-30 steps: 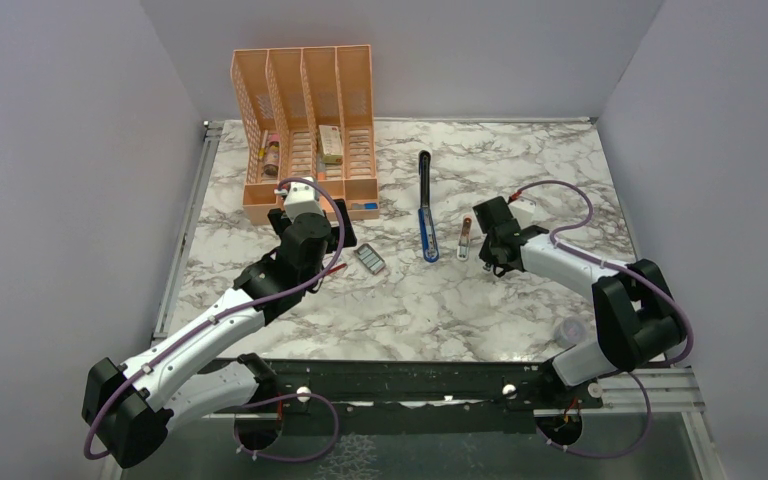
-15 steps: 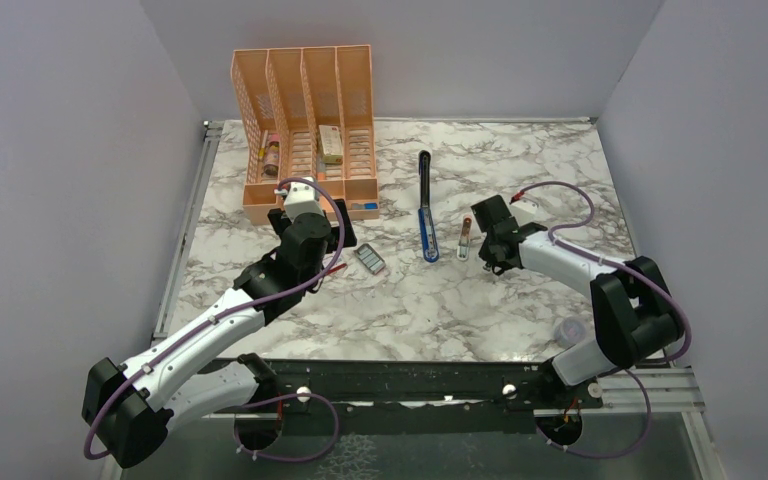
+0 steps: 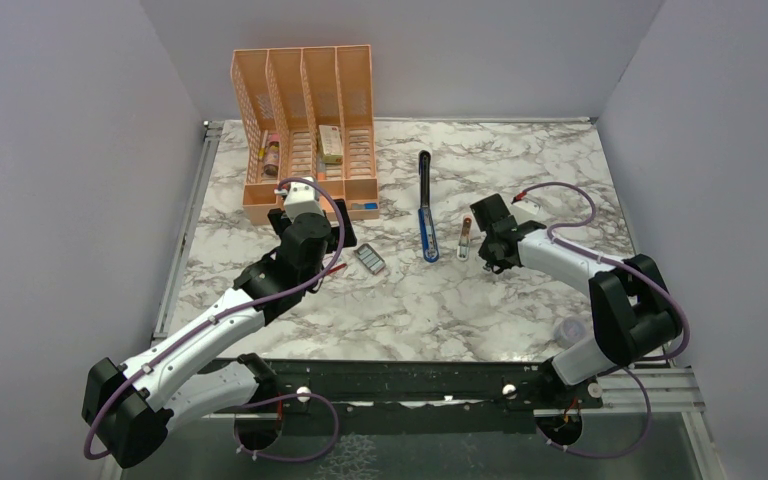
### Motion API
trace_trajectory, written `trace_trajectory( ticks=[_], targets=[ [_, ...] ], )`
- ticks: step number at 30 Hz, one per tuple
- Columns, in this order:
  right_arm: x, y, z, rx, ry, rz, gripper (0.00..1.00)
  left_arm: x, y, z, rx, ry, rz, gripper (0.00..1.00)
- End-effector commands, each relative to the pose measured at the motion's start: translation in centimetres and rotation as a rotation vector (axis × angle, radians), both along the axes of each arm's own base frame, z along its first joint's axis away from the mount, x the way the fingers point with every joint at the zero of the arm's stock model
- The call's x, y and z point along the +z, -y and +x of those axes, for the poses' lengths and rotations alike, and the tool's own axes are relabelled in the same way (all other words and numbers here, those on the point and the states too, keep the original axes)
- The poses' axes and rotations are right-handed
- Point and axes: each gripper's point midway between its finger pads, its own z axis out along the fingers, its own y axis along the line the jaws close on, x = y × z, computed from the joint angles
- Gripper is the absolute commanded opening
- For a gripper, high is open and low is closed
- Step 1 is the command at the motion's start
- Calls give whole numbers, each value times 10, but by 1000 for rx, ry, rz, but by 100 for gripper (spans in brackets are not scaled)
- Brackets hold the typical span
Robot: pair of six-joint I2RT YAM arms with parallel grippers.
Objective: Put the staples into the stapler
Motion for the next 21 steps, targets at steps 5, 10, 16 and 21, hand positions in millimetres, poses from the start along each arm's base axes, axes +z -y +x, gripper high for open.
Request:
trace_trajectory(
  ticks=[5, 10, 16, 21],
  targets=[
    [0, 7, -4, -13, 5, -14, 25, 2, 0, 2, 5, 7, -10, 99],
    [7, 5, -1, 1, 29, -7, 26, 2, 0, 2, 5, 7, -11, 99],
    [16, 4, 2, 18, 49, -3, 29, 2, 0, 2, 5, 7, -11, 99],
    [25, 0, 8, 67, 69, -6, 33, 3, 0, 2, 5, 9, -12, 99]
  ],
)
